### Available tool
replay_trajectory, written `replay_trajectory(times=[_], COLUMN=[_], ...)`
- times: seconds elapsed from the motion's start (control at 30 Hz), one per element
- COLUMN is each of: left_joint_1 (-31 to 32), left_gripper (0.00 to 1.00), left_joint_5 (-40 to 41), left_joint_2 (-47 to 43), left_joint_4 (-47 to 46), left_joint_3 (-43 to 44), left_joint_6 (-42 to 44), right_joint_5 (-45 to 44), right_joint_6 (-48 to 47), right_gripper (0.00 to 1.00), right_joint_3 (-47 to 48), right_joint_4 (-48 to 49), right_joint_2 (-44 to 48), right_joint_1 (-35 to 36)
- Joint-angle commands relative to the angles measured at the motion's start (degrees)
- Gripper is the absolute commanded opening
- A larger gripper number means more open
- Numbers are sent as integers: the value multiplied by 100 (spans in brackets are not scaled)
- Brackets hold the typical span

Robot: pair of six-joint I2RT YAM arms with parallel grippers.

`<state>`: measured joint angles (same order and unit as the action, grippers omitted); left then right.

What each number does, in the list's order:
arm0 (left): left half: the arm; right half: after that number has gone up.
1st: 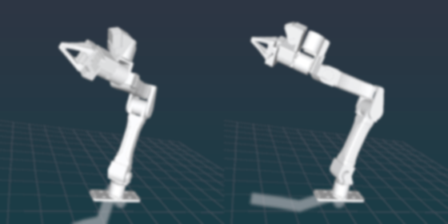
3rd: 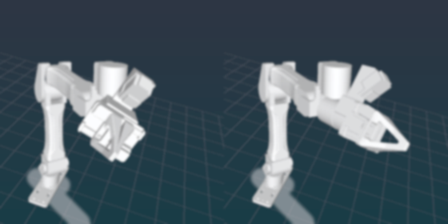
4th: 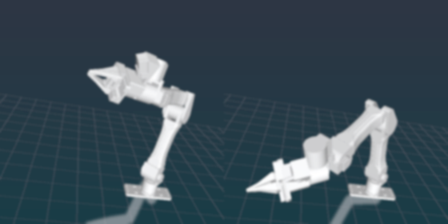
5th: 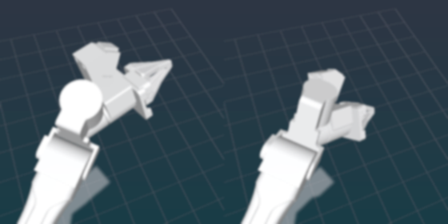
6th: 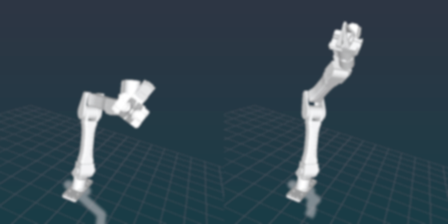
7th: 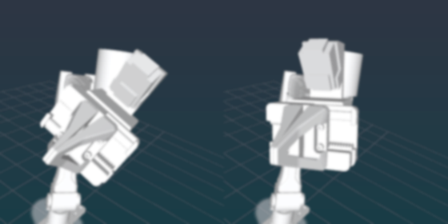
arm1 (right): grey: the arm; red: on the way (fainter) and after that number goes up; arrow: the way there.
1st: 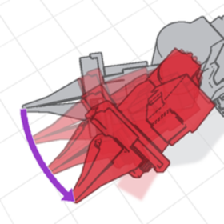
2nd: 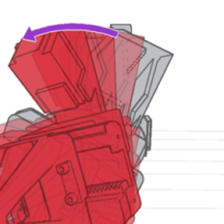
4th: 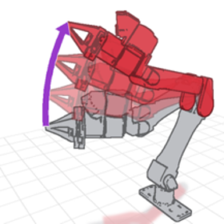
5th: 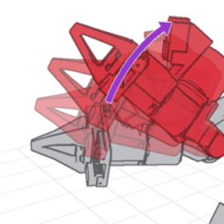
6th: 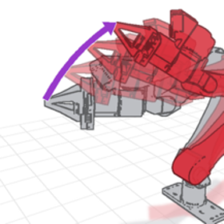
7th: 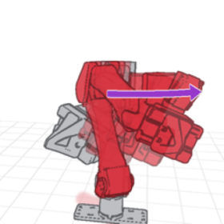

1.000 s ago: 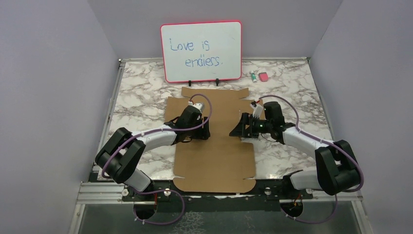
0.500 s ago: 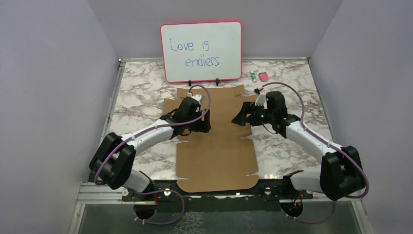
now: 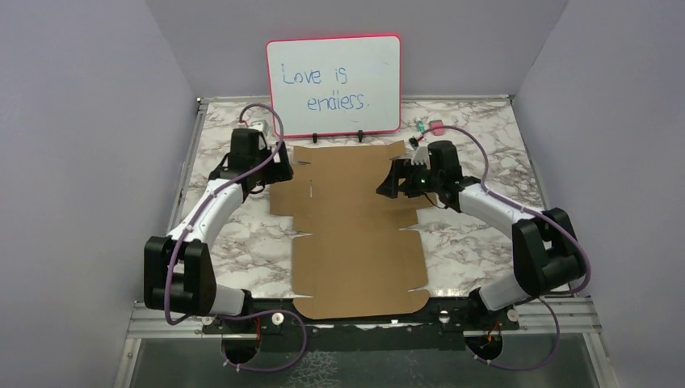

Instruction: Fold the paper box

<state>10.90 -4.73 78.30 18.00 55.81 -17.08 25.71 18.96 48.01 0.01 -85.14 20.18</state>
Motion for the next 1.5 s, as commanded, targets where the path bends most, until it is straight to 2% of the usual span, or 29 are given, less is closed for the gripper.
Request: replay_trajectory(times=[0.0,0.13,0.27,0.6,0.73,0.9,1.0,1.2,1.47], left_joint_1=[-752,-1343,-1677,-1731,-1731,-1693,-1602,-1376,-455], left_gripper=[88,87,80,64,50,27,17,0,0], left_joint_5=[-874,-1242,-1607,-2319,-2459,-2552,-2568,-2143,-617], left_joint_2=[386,807,1308,1993,2074,2067,2029,1625,1089], left_joint_4=[105,-2,-15,-42,-48,-97,-99,-64,563], left_joint_3=[139,212,255,325,325,299,298,286,692], left_joint_6=[97,38,101,223,230,170,156,101,297], right_joint_5=[243,279,336,503,552,531,569,488,273], right_joint_6=[-23,-30,26,125,217,291,380,437,541], right_gripper=[90,89,89,88,88,87,87,85,85], right_joint_3=[390,640,775,672,565,411,306,133,-114], right_joint_4=[645,803,945,1255,1409,1579,1713,1896,2097], right_joint_2=[-484,-929,-1287,-1742,-1822,-1952,-2015,-2047,-2035], right_joint_1=[213,389,454,495,495,500,508,530,575])
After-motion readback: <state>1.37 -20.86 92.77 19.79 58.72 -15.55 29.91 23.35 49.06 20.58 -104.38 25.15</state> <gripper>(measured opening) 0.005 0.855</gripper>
